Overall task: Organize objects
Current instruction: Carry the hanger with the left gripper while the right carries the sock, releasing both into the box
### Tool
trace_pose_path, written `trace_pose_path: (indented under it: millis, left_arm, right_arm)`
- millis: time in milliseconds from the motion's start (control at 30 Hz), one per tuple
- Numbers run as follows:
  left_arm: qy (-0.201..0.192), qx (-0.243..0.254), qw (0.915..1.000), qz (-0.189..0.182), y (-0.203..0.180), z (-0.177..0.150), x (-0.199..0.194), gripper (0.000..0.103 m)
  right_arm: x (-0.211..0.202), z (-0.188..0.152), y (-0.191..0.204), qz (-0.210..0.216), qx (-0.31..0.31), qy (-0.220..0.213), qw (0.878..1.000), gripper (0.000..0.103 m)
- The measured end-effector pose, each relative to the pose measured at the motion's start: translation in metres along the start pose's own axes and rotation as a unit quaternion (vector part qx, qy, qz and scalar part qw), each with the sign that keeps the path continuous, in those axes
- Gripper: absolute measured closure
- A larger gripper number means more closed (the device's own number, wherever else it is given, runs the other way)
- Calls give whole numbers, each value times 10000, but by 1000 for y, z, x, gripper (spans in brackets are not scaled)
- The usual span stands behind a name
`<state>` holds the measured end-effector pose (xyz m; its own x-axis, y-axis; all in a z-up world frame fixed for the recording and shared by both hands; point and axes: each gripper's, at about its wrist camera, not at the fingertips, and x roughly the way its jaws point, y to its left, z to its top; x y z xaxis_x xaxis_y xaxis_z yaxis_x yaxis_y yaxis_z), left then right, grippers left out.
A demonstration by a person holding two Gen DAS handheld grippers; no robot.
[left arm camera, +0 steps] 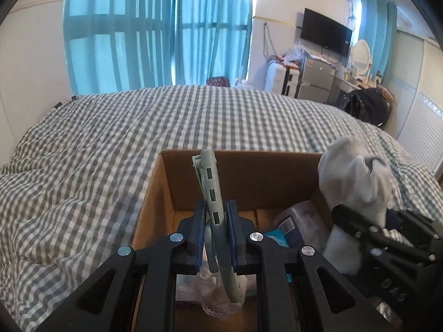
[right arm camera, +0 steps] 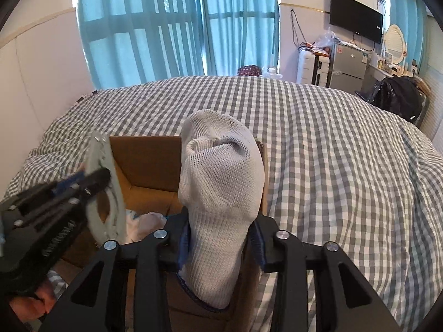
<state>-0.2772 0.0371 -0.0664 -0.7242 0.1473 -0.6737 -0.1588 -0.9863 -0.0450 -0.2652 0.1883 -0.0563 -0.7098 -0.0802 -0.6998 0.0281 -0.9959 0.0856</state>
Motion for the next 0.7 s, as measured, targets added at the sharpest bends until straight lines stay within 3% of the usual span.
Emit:
trace_pose_path:
  millis: [100,167,233,267,367,433,633,700]
  left_arm:
    - [68,-30,10000,-8,0,-2,-5,84]
    - [40,43,10000,31,-2,-3,-15,76]
    - [-29,112,9999,86,-3,0,-25,44]
    - [-118,128,9998,130,-3,0,-33,39]
    - [-286,151,9993,164,-2,3,-54,35]
    - [-379,172,9988,268,-3,3,-70,26]
    - [-807,101,9958,430,-3,2,-125,4]
    - [-958,103,9944,438,-4,-1,-140,3]
  right_arm:
    - [-3,0,-4,121,177,10,9998,59]
    - [-12,0,-3,148,207,-26,9997,55]
    - [-24,1,-1,87,193,-150,9997,45]
    - [-30,2,-1,36,204,-212,9996,37]
    - [-53,5,-4,-34,303,-381,9988,34]
    - [-68,6,-5,-138,318,-458,9983,27]
    - [-125,2,-4,-733,320,-911,9926,11]
    - [-142,-2,-2,-909,321,-1033,9900,8]
